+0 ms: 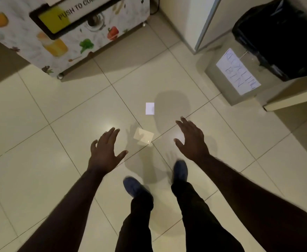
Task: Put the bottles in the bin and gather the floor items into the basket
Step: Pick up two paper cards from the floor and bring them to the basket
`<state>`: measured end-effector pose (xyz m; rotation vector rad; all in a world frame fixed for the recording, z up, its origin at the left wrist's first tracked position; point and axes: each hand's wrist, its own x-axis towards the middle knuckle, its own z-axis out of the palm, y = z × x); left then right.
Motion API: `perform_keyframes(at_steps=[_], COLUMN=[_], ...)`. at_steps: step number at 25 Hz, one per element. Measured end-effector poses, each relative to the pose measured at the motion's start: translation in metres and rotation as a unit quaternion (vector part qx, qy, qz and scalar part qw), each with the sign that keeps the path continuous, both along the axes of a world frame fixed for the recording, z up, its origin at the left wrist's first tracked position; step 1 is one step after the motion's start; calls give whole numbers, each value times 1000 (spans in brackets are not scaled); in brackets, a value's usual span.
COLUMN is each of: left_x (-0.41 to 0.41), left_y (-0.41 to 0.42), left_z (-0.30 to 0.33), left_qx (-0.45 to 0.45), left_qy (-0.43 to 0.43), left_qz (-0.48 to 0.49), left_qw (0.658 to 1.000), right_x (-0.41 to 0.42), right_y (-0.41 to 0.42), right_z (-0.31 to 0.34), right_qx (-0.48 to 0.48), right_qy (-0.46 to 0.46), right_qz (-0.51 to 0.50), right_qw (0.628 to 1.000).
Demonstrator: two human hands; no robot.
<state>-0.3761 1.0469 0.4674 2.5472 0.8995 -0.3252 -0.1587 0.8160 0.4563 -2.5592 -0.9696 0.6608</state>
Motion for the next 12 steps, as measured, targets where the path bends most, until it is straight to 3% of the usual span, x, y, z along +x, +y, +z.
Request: perform_keyframes(at_steps=[12], left_x=[16], left_y=[91], left_z=[-282], left_qx=[-16], left_qy=[13], left_qz=[7], left_qw=[1000], right_x=[-18], right_y=[96], right_z=[-297], right_qx=[-45], right_qy=[44], right_qz=[-23], right_qw=[998])
